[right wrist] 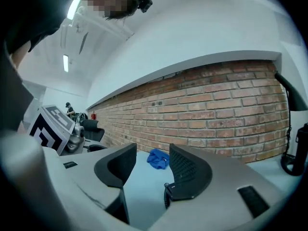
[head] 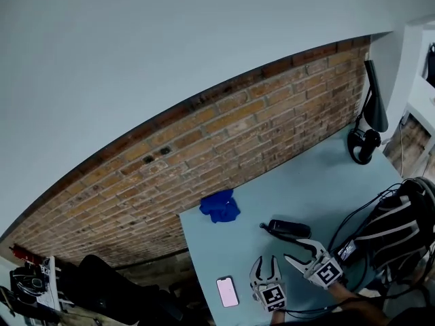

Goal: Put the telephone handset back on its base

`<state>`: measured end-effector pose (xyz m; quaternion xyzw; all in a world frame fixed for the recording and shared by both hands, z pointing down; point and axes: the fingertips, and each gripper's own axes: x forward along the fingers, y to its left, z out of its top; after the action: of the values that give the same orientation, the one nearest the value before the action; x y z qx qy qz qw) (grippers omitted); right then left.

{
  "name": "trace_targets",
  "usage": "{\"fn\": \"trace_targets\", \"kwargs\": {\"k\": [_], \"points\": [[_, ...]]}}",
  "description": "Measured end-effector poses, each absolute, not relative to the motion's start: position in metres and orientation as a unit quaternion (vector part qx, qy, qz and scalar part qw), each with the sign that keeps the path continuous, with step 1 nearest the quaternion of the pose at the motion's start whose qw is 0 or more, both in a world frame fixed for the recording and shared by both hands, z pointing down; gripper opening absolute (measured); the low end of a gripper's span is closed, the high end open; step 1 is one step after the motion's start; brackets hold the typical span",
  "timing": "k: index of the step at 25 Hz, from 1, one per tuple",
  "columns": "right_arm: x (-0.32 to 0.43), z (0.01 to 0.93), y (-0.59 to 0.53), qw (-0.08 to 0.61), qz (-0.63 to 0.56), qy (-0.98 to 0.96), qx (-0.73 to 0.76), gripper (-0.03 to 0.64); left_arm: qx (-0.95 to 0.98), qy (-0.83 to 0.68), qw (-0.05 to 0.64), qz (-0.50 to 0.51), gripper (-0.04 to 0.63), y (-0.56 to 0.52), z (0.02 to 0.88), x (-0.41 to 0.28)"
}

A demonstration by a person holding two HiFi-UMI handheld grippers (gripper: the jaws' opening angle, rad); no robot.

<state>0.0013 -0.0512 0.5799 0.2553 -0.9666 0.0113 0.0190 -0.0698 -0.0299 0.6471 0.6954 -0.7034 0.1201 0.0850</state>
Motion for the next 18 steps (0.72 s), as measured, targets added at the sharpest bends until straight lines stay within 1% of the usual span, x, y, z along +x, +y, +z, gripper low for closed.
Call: {"fn": "trace_targets", "kwargs": {"k": [10,11,12,13,15,18], "points": [[0.023,0.619,-0.026,0.043,0.042,-0.964,0.259,0.202,0.718,-0.679,0.087,0.126,0.186,-0.005,0.658,-0.052],[0.024,0.623,-0.024,0.048,0.038,-0.964,0.257,0.184,0.72,-0.677,0.088,0.127,0.186,-0.005,0.659,-0.05],[0.025,0.628,-0.021,0.053,0.041,-0.964,0.256,0.147,0.721,-0.675,0.088,0.13,0.186,-0.004,0.66,-0.049],[0.024,0.631,-0.018,0.056,0.048,-0.964,0.254,0.132,0.721,-0.674,0.09,0.132,0.186,-0.002,0.662,-0.048],[0.024,0.638,-0.013,0.058,0.052,-0.965,0.251,0.13,0.721,-0.673,0.091,0.133,0.186,0.0,0.665,-0.047],[0.025,0.639,-0.011,0.053,0.042,-0.966,0.248,0.098,0.722,-0.671,0.095,0.137,0.186,0.003,0.668,-0.045]]}}
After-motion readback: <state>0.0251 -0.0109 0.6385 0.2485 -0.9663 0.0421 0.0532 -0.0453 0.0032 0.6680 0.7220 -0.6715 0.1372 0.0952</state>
